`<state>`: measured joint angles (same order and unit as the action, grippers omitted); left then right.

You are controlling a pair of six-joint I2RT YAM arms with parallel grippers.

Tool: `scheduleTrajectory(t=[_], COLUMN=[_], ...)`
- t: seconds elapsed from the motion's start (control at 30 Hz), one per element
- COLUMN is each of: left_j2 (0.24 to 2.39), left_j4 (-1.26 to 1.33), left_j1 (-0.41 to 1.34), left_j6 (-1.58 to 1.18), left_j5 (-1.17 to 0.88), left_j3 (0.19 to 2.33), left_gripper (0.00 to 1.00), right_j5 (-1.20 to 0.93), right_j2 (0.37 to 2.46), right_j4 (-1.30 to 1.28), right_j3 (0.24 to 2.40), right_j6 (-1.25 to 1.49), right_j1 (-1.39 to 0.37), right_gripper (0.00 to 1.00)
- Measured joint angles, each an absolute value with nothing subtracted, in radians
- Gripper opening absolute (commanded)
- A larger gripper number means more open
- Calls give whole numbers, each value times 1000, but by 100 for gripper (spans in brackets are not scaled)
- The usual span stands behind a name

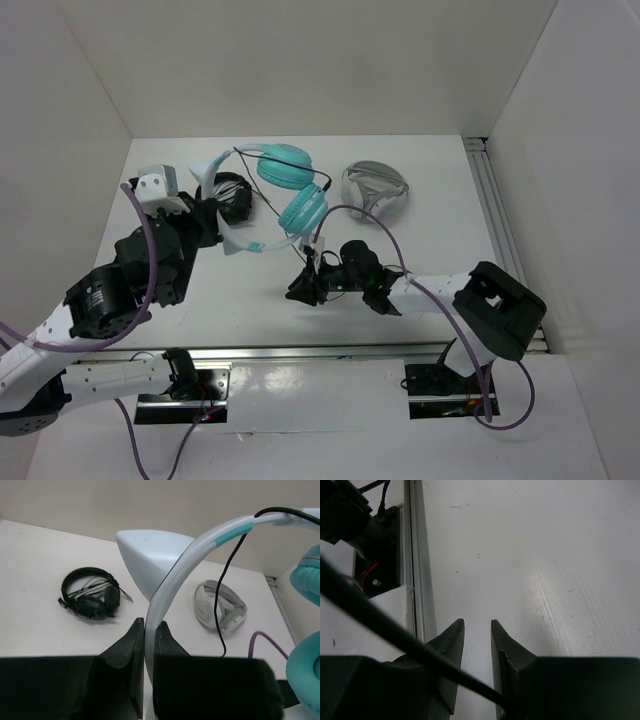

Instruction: Wrap the headphones

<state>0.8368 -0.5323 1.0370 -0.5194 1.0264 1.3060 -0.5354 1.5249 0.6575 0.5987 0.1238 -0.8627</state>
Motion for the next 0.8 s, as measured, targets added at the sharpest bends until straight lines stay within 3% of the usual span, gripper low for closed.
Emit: scheduleTrajectory(t=[0.1,0.2,0.27,0.3,0.33,0.8], left_j2=[850,876,892,897,904,982], left_j4=[-507,-483,-454,-440,-430,-397], left_j1=[1037,1037,1037,1033,1027,836], left_j6=[-479,-440,-410,-393,-382,-309], left_j5=[1086,1136,1155,1160,1164,1153], left_j3=[1329,1370,1383,1384,1385,1366], left_gripper=[0,0,0,0,0,0], right_j5=[-532,-517,-506,-501,-488,-216], right_j2=[1524,1517,1513,1511,1509,1328], right_j4=[662,672,690,699,704,619], right_j3=[578,542,514,500,488,467], right_j6=[129,135,136,140,148,131], right_j1=[-887,-915,-927,-932,-940,-1133], right_gripper=[42,40,13,3,0,0])
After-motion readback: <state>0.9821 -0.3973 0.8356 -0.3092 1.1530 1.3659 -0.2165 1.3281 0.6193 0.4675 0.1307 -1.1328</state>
